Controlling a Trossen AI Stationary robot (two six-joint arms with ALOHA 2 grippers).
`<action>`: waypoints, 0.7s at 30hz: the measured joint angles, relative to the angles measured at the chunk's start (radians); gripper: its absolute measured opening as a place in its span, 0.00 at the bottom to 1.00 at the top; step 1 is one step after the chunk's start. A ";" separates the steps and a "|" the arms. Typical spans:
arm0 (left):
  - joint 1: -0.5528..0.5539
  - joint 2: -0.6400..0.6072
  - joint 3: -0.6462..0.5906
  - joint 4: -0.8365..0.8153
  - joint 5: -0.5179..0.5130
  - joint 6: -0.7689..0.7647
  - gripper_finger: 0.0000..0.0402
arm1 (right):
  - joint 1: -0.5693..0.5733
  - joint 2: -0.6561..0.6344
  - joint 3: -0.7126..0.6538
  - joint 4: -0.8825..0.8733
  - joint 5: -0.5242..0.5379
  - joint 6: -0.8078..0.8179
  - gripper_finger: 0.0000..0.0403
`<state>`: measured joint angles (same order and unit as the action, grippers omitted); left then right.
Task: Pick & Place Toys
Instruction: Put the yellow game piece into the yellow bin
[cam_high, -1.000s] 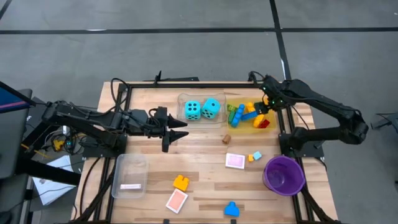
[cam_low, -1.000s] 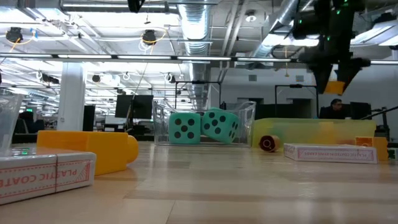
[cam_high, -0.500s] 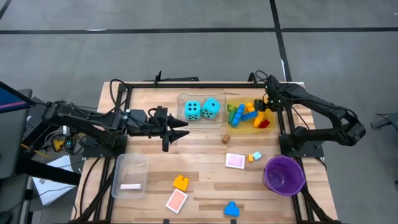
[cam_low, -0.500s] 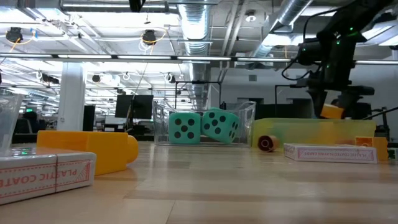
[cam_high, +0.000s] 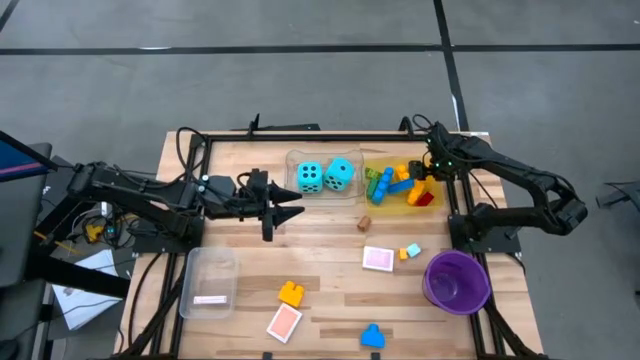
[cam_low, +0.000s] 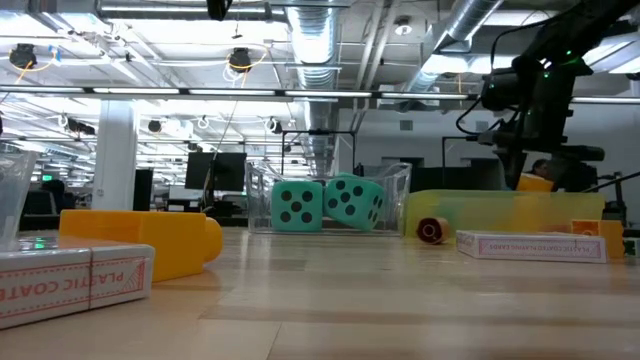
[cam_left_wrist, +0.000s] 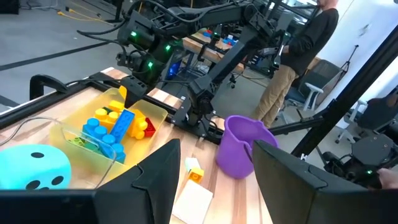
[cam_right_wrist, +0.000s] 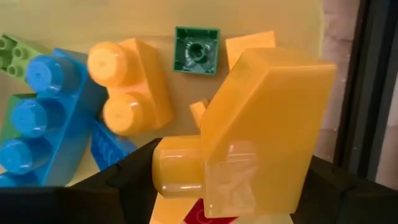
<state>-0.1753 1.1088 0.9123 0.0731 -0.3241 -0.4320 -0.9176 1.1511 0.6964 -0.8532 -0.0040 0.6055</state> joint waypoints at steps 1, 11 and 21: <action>0.000 0.000 0.000 0.000 0.000 0.000 0.49 | 0.002 0.000 0.000 0.004 0.000 0.000 0.68; 0.000 0.000 0.000 0.011 0.000 0.000 0.49 | 0.001 0.000 0.000 0.028 -0.026 -0.003 0.70; 0.000 0.000 0.000 0.019 0.001 0.000 0.49 | 0.000 0.000 0.000 0.067 -0.022 -0.006 0.71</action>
<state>-0.1753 1.1088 0.9123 0.0922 -0.3233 -0.4320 -0.9173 1.1511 0.6964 -0.7866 -0.0263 0.5995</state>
